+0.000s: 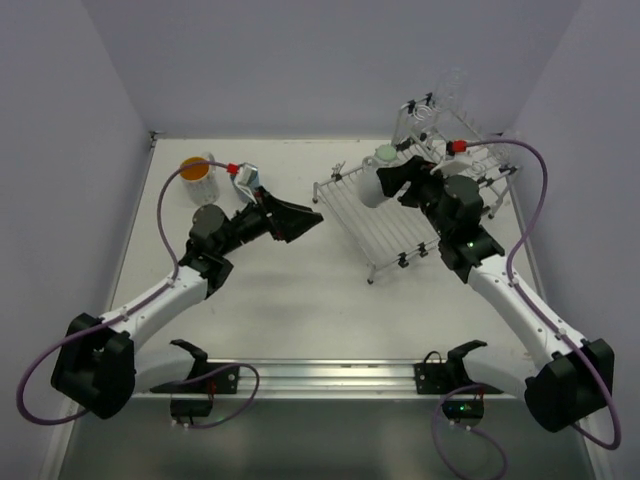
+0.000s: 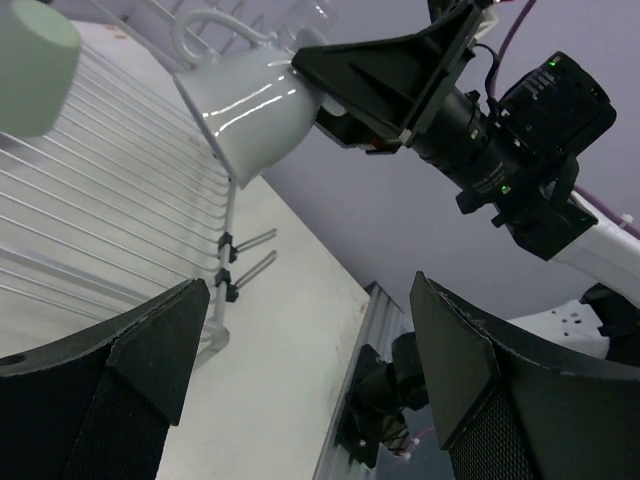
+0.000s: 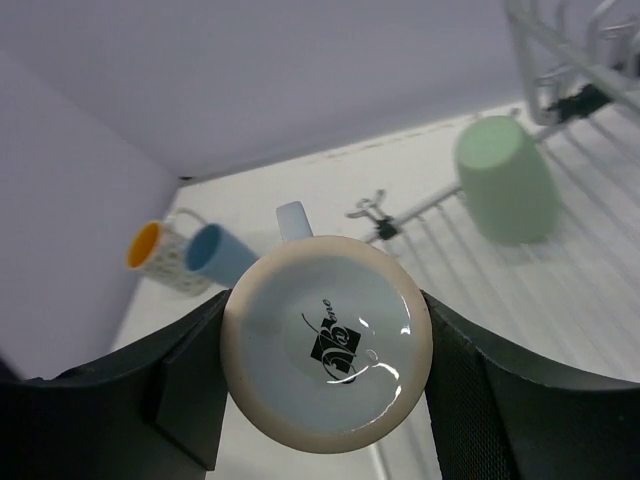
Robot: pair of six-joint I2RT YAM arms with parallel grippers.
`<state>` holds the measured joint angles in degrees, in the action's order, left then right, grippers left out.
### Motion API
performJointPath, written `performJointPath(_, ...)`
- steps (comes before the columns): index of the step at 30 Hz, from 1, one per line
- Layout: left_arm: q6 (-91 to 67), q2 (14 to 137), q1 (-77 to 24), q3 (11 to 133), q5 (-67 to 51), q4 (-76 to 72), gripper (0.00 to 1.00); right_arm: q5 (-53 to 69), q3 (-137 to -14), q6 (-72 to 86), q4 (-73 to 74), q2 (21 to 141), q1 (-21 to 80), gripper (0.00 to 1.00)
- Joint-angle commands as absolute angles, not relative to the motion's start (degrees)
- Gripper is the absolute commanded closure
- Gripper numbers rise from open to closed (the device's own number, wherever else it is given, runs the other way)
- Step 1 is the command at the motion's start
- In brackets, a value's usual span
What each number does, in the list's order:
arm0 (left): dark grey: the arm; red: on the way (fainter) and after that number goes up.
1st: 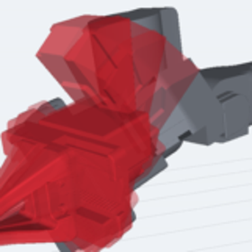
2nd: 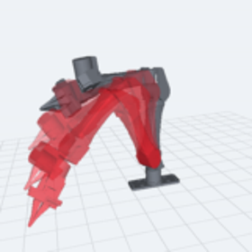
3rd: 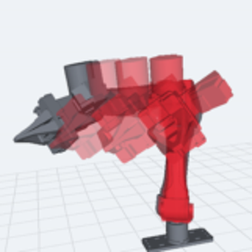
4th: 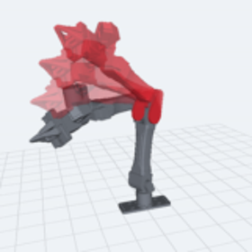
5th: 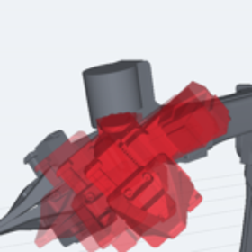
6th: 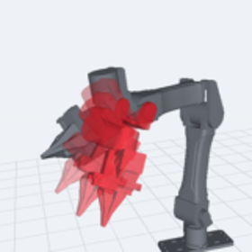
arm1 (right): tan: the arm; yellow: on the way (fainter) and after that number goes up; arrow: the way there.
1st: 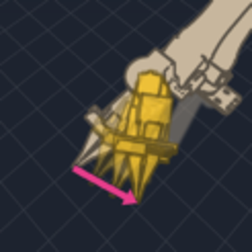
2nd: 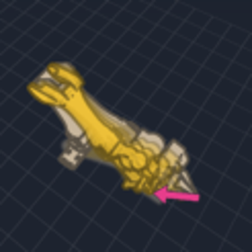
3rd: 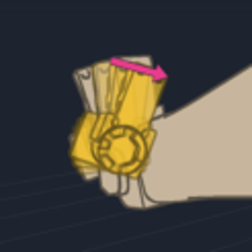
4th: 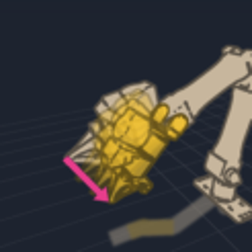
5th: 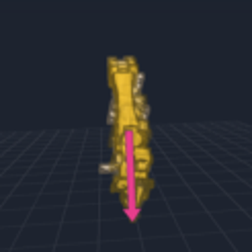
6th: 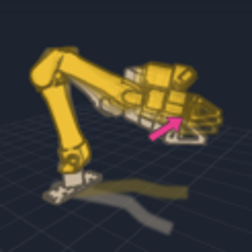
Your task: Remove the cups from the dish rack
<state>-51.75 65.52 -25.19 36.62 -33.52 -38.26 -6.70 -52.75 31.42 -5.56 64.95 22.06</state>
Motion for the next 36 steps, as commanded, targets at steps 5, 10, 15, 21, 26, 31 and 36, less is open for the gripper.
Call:
performJointPath(5, -56.16, 72.5, -30.41, 40.95, -34.37, -50.01, 0.14, 16.86, -48.78, 51.22, -27.75, 61.7, 22.06, 0.72)
performJointPath(10, -55.2, 75.4, -30.5, 43.77, -32.79, -49.92, 0.23, 20.39, -47.99, 54.05, -30.76, 61.87, 22.15, 0.71)
performJointPath(15, -55.19, 79.44, -30.67, 46.4, -32.43, -51.67, 0.32, 22.67, -46.67, 56.07, -32.78, 62.84, 22.06, 0.71)
performJointPath(21, -56.86, 81.82, -31.38, 47.81, -32.43, -55.11, 0.61, 22.41, -45.0, 57.04, -34.8, 64.86, 22.06, 0.71)
performJointPath(26, -57.48, 81.22, -31.73, 47.55, -32.43, -55.28, 1.0, 22.06, -43.95, 57.48, -36.21, 65.65, 22.15, 0.71)
performJointPath(31, -53.46, 78.41, -31.73, 47.99, -31.56, -50.2, 1.0, 22.67, -43.24, 57.39, -36.12, 66.18, 22.15, 0.45)
performJointPath(36, -37.39, 69.97, -31.73, 56.56, -22.72, -16.59, 1.0, 22.07, -44.82, 52.3, -31.12, 64.96, 21.53, 0.01)
